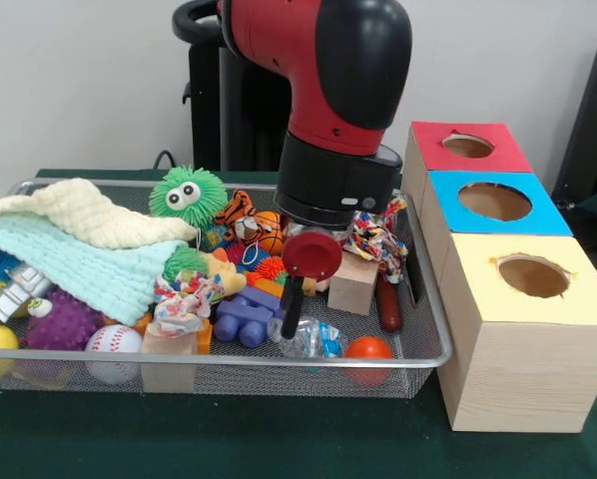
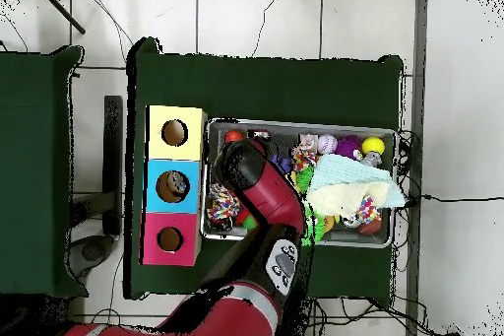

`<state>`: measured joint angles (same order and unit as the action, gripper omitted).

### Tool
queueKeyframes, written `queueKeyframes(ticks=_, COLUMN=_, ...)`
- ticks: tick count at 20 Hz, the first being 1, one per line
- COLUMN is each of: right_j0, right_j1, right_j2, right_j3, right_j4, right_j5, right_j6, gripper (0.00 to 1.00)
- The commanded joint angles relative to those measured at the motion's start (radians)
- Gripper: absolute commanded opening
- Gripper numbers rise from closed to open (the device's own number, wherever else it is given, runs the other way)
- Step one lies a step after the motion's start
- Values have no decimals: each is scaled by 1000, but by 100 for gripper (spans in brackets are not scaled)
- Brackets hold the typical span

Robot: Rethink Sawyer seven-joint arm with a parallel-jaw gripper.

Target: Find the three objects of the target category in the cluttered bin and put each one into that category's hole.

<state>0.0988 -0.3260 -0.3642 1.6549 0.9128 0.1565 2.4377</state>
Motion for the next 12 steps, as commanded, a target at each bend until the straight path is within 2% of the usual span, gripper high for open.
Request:
queueKeyframes(ticks=1, right_j0=8, right_j1=71, right_j2=56, right_j3=-1, right_j4=-3, right_j5=-11, right_j6=193, gripper=100)
queueKeyframes(ticks=5, right_j0=68, right_j1=142, right_j2=-59, right_j3=-56, right_j4=-10, right_j5=62, right_j6=205, gripper=100)
queueKeyframes(ticks=12, right_j0=66, right_j1=128, right_j2=-42, right_j3=-38, right_j4=-14, right_j5=137, right_j6=213, gripper=100)
